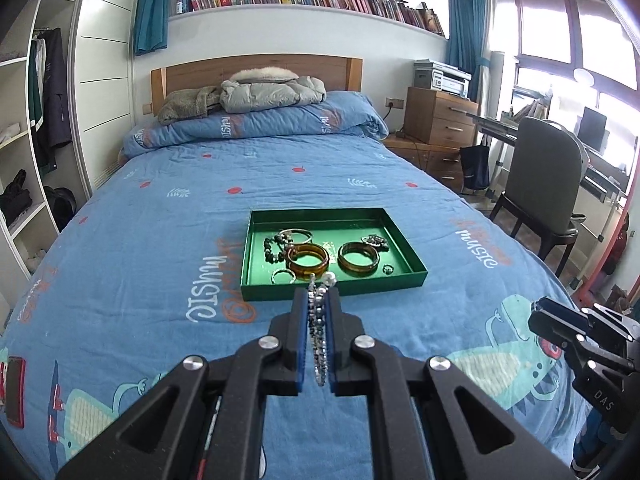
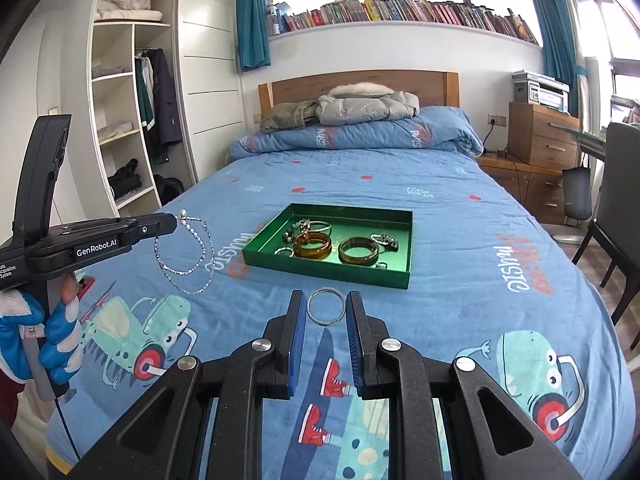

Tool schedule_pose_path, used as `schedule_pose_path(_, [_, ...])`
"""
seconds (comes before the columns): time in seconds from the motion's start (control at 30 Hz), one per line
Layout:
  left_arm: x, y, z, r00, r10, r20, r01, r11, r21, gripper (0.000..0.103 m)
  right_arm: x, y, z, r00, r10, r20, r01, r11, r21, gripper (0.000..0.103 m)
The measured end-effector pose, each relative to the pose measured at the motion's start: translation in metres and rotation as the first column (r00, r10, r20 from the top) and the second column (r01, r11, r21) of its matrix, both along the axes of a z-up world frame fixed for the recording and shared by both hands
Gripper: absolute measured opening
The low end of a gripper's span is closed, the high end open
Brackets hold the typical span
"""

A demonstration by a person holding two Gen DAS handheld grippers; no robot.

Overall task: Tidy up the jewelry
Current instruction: 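Carry the beaded strand with the left tool while the right tool carries the ring into the tray, then open both tools to release the strand and ring into the green tray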

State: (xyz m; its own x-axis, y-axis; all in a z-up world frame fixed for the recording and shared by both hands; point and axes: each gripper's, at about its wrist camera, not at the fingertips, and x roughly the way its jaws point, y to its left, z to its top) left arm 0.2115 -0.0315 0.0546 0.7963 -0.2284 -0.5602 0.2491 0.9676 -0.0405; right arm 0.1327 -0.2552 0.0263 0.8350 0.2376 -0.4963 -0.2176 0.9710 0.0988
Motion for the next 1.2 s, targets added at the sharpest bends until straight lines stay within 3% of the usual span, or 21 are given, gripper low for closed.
schedule_pose_path(0.3, [0.101, -0.009, -0.012, 0.999, 0.021, -0.025, -0.022, 1.000, -0.006, 0.007, 0.108, -0.007, 0.008, 1.000, -0.015, -0.011, 0.015, 1.000, 0.008, 0.020])
schedule_pose_path(0.63, [0.204, -0.012, -0.082, 0.988, 0.070, -0.138, -0.068, 0.998, 0.018, 0.007, 0.227, -0.007, -0.062, 0.985, -0.045, -0.164, 0.045, 0.999, -0.003, 0.020])
schedule_pose_path(0.9, [0.238, -0.015, -0.131, 0.973, 0.100, -0.210, -0.092, 0.995, 0.046, 0.007, 0.279, -0.012, -0.110, 0.958, -0.091, -0.271, 0.084, 0.996, -0.037, 0.020])
schedule_pose_path(1.2, [0.251, -0.012, -0.155, 0.956, 0.139, -0.257, -0.121, 0.989, 0.083, 0.008, 0.295, -0.009, -0.135, 0.934, -0.112, -0.340, 0.082, 0.991, -0.103, 0.020])
